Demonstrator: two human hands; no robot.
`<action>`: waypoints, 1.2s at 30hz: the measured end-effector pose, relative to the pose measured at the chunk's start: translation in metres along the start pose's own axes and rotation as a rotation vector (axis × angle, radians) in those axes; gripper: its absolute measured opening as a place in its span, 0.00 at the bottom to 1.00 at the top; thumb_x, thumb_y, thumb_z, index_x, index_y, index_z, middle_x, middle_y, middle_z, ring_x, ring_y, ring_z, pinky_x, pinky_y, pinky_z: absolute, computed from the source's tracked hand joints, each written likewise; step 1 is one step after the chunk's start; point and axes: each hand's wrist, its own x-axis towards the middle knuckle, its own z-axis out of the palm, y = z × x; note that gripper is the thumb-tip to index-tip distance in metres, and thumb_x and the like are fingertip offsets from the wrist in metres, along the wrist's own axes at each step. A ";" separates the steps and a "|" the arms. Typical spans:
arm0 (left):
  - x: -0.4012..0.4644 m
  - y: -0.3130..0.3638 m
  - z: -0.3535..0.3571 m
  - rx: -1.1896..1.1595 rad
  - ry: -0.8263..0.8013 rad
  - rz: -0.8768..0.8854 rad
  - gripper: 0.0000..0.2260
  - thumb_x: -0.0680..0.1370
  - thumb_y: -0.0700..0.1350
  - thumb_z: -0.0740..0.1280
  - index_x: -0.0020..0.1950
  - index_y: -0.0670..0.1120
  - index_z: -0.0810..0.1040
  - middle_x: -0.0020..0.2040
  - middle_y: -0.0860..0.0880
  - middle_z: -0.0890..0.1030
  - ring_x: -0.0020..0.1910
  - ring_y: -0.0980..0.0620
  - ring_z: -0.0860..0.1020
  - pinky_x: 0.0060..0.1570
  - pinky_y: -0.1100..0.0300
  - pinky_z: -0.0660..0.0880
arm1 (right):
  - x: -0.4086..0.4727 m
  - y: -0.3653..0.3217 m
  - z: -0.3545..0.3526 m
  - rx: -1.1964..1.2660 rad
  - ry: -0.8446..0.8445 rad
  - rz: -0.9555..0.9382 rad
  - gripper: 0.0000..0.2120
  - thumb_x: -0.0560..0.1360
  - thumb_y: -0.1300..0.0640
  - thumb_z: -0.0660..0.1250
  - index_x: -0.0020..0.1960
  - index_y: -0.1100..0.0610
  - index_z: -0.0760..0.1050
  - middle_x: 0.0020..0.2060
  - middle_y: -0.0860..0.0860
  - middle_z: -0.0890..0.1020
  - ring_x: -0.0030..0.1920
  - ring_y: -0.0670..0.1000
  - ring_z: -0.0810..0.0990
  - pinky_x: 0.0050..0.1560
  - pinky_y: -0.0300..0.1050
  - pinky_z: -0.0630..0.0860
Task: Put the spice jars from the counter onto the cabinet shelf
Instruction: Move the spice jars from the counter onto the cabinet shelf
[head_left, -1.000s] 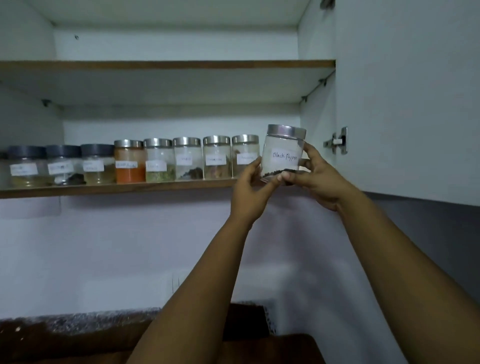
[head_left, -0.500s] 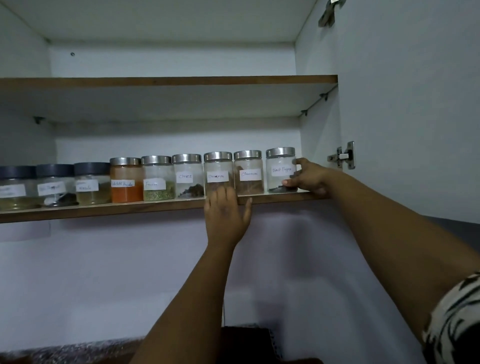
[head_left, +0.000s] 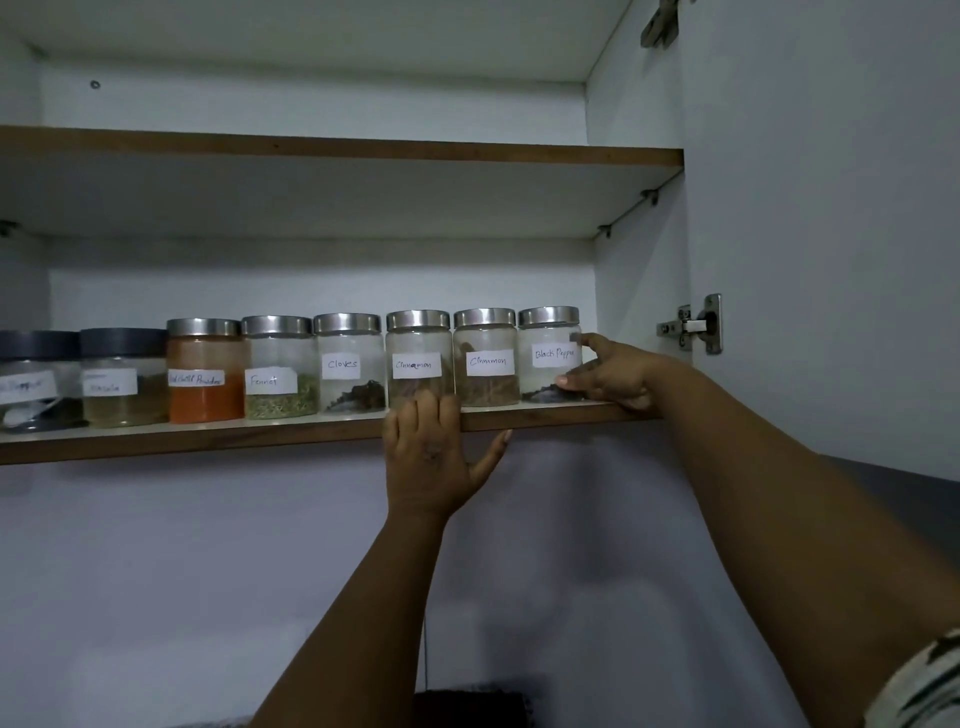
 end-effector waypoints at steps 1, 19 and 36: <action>0.000 0.000 -0.001 0.001 -0.005 0.000 0.27 0.73 0.69 0.58 0.44 0.44 0.72 0.43 0.45 0.72 0.43 0.45 0.69 0.48 0.52 0.66 | 0.000 0.000 0.001 0.001 0.007 0.001 0.42 0.72 0.70 0.72 0.78 0.54 0.54 0.64 0.60 0.76 0.64 0.57 0.77 0.67 0.51 0.71; 0.000 -0.001 -0.004 -0.015 -0.003 0.018 0.28 0.70 0.71 0.60 0.44 0.45 0.72 0.43 0.46 0.71 0.43 0.46 0.69 0.48 0.52 0.66 | 0.000 0.003 0.002 -0.065 0.030 0.029 0.30 0.72 0.65 0.73 0.71 0.62 0.66 0.60 0.59 0.80 0.61 0.56 0.79 0.65 0.50 0.74; 0.000 -0.005 -0.017 -0.048 -0.115 0.053 0.29 0.69 0.71 0.60 0.49 0.45 0.73 0.47 0.47 0.71 0.46 0.47 0.69 0.50 0.52 0.66 | -0.005 -0.003 0.011 -0.554 0.138 0.036 0.48 0.67 0.48 0.78 0.75 0.61 0.53 0.67 0.57 0.72 0.66 0.56 0.72 0.68 0.54 0.70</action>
